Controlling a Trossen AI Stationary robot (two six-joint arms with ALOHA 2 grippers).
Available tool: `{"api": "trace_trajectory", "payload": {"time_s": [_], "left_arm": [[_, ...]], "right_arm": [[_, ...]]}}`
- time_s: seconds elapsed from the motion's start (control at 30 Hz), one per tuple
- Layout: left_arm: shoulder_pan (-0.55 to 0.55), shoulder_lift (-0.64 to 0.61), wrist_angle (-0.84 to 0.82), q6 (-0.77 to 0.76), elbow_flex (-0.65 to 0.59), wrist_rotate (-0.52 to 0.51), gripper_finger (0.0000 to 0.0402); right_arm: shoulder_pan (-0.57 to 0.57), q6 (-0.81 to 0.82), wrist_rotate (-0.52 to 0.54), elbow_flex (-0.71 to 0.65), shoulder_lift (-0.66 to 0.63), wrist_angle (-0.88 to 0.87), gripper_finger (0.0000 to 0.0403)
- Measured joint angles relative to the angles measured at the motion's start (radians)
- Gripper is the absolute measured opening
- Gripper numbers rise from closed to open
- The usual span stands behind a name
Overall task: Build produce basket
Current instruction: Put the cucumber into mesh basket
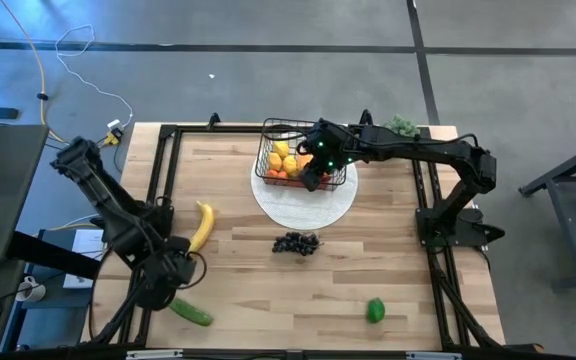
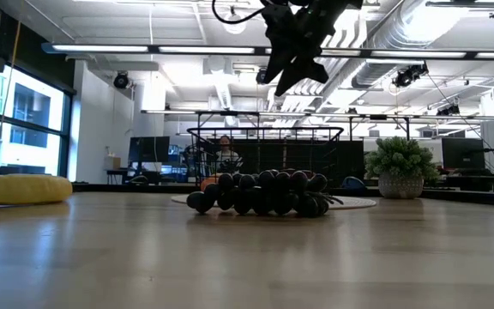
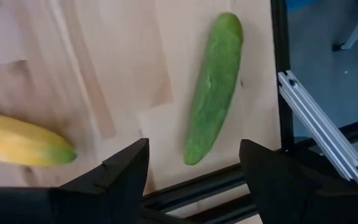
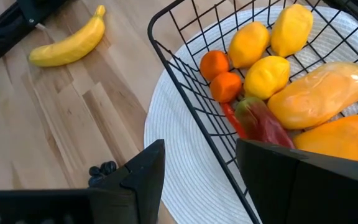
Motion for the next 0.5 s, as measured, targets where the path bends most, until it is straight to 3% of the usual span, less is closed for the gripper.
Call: {"api": "trace_trajectory", "payload": {"time_s": [0.5], "left_arm": [[-0.118,0.02,0.309,-0.167,-0.167,0.006,0.0241]], "right_arm": [[0.0,0.008,0.0,0.0,0.0,0.001,0.0178]]}}
